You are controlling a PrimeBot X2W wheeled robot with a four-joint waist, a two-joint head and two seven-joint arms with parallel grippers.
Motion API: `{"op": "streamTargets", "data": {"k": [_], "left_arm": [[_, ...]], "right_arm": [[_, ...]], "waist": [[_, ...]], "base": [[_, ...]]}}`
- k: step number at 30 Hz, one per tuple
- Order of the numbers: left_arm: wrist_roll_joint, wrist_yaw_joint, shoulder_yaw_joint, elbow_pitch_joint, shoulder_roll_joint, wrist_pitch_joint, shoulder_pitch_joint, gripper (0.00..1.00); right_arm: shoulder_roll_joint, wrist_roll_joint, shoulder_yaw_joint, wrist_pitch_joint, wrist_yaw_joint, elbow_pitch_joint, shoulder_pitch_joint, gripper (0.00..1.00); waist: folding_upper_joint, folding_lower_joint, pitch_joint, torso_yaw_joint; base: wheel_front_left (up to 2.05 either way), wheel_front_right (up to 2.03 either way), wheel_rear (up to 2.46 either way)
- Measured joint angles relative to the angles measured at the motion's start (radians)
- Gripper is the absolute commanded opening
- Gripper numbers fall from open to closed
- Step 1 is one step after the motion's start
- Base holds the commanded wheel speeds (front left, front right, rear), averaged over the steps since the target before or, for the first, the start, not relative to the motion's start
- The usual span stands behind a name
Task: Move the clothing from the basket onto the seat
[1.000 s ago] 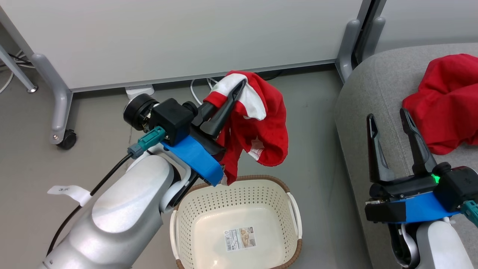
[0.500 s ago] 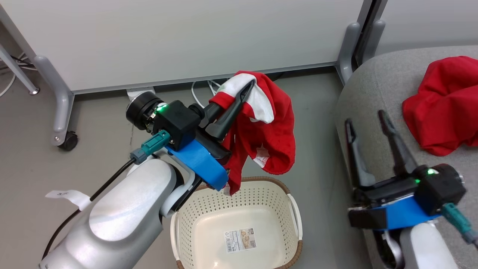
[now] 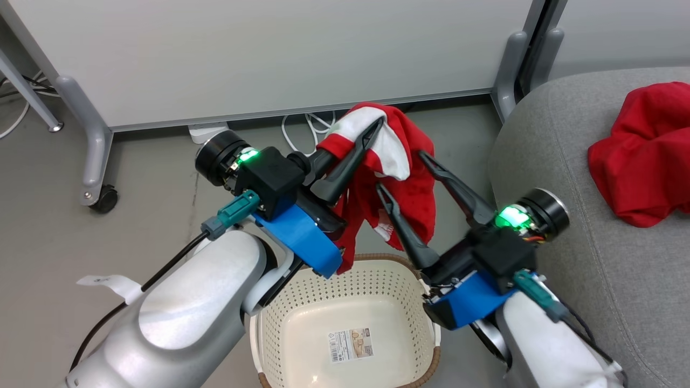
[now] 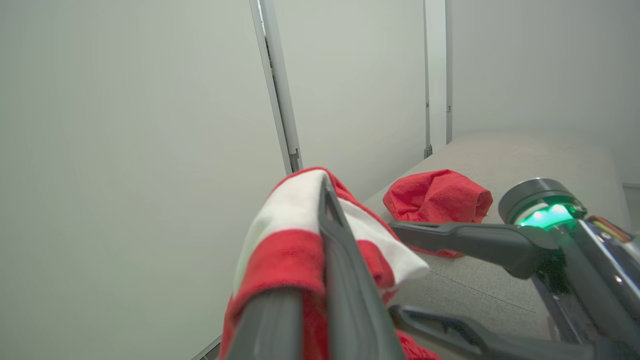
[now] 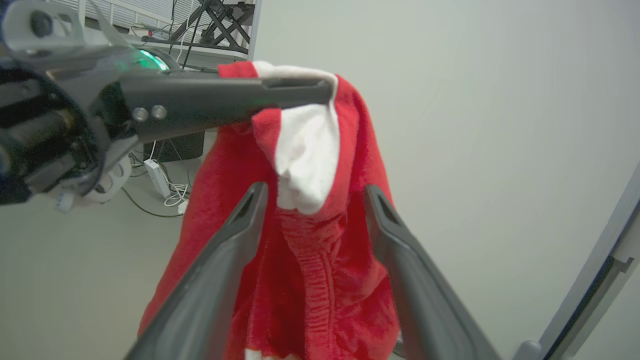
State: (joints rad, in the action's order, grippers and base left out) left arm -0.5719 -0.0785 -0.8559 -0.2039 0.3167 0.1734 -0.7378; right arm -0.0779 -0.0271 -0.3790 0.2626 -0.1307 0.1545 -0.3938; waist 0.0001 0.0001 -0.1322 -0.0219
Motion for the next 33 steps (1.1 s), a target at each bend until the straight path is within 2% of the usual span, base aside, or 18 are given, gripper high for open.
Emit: {"op": "streamTargets", "data": {"k": [6, 15, 16, 18, 33], "left_arm": [[0.002, 0.000, -0.014, 0.004, -0.013, 0.000, -0.008, 0.00], [0.010, 0.000, -0.035, 0.013, -0.030, 0.000, -0.019, 0.00], [0.010, -0.001, -0.038, 0.016, -0.031, 0.000, -0.019, 0.00], [0.010, -0.001, -0.041, 0.017, -0.032, 0.000, -0.019, 0.00], [0.004, 0.000, -0.054, 0.011, -0.031, 0.008, -0.019, 0.00]], "right_arm": [[-0.021, -0.084, -0.053, 0.000, 0.000, 0.118, -0.094, 1.00], [-0.004, -0.121, 0.004, 0.000, 0.000, 0.169, -0.158, 1.00], [0.002, -0.116, 0.011, 0.000, 0.000, 0.186, -0.162, 0.86], [0.007, -0.106, 0.011, 0.000, 0.000, 0.201, -0.163, 0.00], [0.021, -0.051, 0.031, 0.000, 0.000, 0.207, -0.168, 0.00]], "waist": [[0.0000, 0.0000, -0.003, -0.010], [0.0000, 0.0000, -0.010, -0.022], [0.0000, 0.0000, -0.010, -0.024], [0.0000, 0.0000, -0.010, -0.026], [0.0000, 0.0000, -0.010, -0.028]], "base": [[0.00, 0.00, 0.00], [0.00, 0.00, 0.00], [0.00, 0.00, 0.00], [0.00, 0.00, 0.00], [0.00, 0.00, 0.00]]}}
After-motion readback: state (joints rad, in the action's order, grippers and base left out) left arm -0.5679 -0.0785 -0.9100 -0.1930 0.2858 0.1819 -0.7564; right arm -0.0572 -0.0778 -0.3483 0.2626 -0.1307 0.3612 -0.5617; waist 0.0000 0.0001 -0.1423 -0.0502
